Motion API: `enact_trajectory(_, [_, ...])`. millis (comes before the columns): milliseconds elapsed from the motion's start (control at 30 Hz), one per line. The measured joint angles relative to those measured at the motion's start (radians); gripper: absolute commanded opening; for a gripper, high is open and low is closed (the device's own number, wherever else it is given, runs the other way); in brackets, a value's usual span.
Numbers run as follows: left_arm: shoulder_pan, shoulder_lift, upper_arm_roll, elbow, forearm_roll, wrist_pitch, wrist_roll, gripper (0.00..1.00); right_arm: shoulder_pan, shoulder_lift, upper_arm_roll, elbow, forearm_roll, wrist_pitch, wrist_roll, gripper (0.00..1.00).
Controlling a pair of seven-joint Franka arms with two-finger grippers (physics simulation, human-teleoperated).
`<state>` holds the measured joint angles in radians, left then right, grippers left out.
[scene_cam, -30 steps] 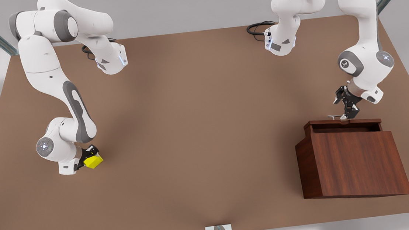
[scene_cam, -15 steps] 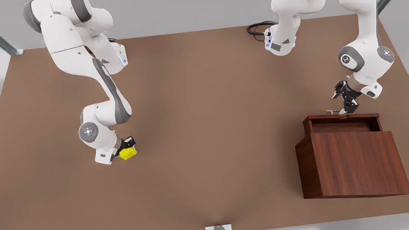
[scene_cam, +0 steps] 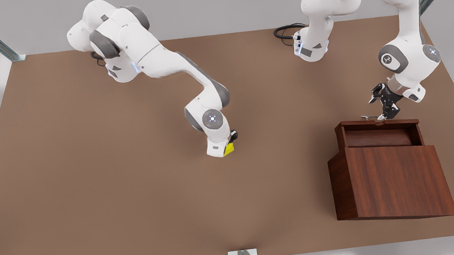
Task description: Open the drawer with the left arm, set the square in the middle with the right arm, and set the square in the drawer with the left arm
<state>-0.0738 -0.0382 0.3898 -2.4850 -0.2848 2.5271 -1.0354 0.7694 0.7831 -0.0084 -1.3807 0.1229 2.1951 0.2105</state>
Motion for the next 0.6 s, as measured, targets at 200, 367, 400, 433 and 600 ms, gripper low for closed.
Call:
enact_trajectory(200, [-0.005, -0.021, 0.020, -0.009, 0.002, -0.027, 0.006, 1.00, 0.162, 0.065, 0.004, 0.057, -0.039, 0.013, 0.053, 0.70])
enact_trajectory(367, [-0.012, -0.059, 0.028, -0.011, 0.009, -0.072, 0.005, 1.00, 0.185, 0.098, 0.007, 0.080, -0.071, 0.016, 0.067, 0.70])
enact_trajectory(400, [-0.016, -0.081, 0.047, -0.011, 0.020, -0.099, 0.003, 1.00, 0.186, 0.100, 0.007, 0.080, -0.071, 0.017, 0.080, 0.70])
enact_trajectory(433, [-0.013, -0.096, 0.058, -0.011, 0.035, -0.116, 0.001, 1.00, 0.190, 0.103, 0.007, 0.082, -0.071, 0.021, 0.091, 0.75])
enact_trajectory(600, [-0.040, -0.179, 0.070, 0.005, 0.120, -0.199, -0.006, 1.00, 0.191, 0.104, 0.007, 0.087, -0.074, 0.023, 0.092, 0.96])
